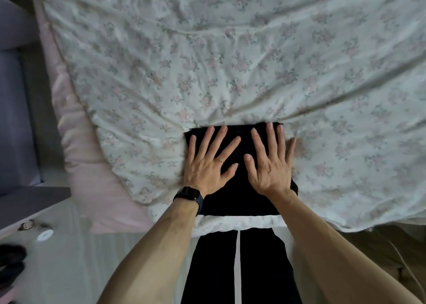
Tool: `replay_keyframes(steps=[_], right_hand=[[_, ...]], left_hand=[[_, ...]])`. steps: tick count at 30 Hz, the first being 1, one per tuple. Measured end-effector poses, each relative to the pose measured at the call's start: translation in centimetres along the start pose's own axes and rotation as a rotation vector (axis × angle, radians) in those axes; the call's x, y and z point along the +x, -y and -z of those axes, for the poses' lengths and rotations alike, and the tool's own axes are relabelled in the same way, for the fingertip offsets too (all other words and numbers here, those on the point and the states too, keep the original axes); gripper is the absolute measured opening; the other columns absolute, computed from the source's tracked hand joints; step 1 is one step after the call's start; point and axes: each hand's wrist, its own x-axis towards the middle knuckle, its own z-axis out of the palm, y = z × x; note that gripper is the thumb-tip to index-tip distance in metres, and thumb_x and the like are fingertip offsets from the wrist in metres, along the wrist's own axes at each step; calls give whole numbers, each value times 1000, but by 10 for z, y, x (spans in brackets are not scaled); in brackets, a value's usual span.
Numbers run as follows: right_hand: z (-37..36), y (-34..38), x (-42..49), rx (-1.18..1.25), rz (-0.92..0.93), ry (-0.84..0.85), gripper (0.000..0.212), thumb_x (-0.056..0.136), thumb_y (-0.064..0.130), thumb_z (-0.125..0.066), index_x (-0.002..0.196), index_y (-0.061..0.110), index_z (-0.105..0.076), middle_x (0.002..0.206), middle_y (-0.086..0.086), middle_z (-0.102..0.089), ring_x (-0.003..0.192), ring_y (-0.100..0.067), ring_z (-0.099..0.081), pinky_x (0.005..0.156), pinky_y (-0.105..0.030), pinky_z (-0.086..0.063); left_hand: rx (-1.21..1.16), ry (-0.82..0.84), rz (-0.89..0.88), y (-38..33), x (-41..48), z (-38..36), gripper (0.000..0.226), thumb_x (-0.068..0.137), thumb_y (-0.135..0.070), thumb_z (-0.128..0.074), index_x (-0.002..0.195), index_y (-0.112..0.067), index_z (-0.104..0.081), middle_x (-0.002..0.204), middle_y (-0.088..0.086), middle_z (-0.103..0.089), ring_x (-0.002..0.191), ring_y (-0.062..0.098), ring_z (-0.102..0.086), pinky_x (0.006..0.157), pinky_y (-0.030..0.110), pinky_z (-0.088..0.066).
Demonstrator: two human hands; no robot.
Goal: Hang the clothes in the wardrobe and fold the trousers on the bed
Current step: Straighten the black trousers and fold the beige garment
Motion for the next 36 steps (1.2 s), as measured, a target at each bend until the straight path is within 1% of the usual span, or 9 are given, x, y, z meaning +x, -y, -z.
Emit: replay_keyframes(steps=[3, 6, 9, 14, 17, 21, 26, 31, 36], right_hand=[[4, 10, 10, -5, -25, 87, 63, 105, 55, -25, 161, 35, -5, 170, 2, 4, 156, -25, 2, 120, -66, -7], [30, 38, -3, 54, -190, 147, 68, 103, 56, -33, 162, 34, -4, 170, 2, 5, 156, -22, 6, 122, -61, 0], [74, 55, -35, 270, -599, 81, 81, 95, 59, -51, 160, 30, -11, 169, -4, -5, 156, -23, -2, 122, -50, -2], [105, 67, -101, 675, -1288, -8, 90, 87, 45, -72, 156, 17, -22, 159, -9, -27, 147, -29, -29, 115, -48, -30], [98, 76, -124, 1225, -1647, 41, 82, 86, 39, -78, 149, 16, -32, 137, -7, -54, 124, -23, -58, 105, -43, -47], [76, 69, -121, 1449, -1576, 87, 41, 88, 31, -78, 121, 20, -58, 120, 2, -69, 102, -17, -71, 79, -31, -57], [64, 52, -111, 1348, -1532, -17, 29, 93, 20, -71, 117, 28, -56, 114, 3, -68, 98, -17, -70, 81, -38, -61], [101, 42, -114, 997, -1343, -1, 29, 88, 36, -68, 114, 39, -55, 101, 10, -70, 92, -15, -69, 86, -43, -57], [147, 8, -49, 990, -1136, -119, 22, 87, 45, -71, 100, 45, -54, 97, 12, -70, 75, 0, -69, 71, -28, -56]], left_hand=[[20, 67, 25, 4, 8, 3, 72, 96, -59, -41, 160, -37, -17, 169, 2, -12, 155, 29, -11, 121, 59, -10], [49, 131, 18, -1, 14, 30, 73, 94, -61, -43, 159, -32, -25, 161, 8, -33, 142, 37, -37, 110, 55, -29], [63, 226, -31, -5, 48, 73, 67, 96, -66, -34, 154, -31, -35, 136, 8, -58, 111, 36, -57, 92, 46, -40], [-215, 769, 83, -5, 114, 114, 55, 102, -50, -46, 149, -21, -45, 147, 5, -52, 128, 28, -53, 95, 37, -46], [-342, 922, 197, -9, 139, 127, 57, 92, -43, -67, 140, -17, -53, 140, 2, -57, 125, 22, -55, 95, 28, -42], [-464, 1120, 318, -11, 159, 125, 59, 86, -34, -77, 138, -15, -55, 127, -6, -57, 122, 20, -55, 94, 27, -41], [-663, 1283, 385, -2, 156, 122, 43, 80, -36, -83, 120, -27, -70, 111, -2, -75, 105, 21, -71, 95, 37, -54], [-1005, 1150, 474, 11, 115, 135, 41, 81, -25, -81, 121, -25, -70, 115, -6, -75, 108, 14, -70, 87, 26, -52], [-1404, 819, 762, 28, 63, 144, 65, 69, -26, -88, 129, -19, -62, 122, 3, -72, 115, 24, -67, 102, 44, -50]])
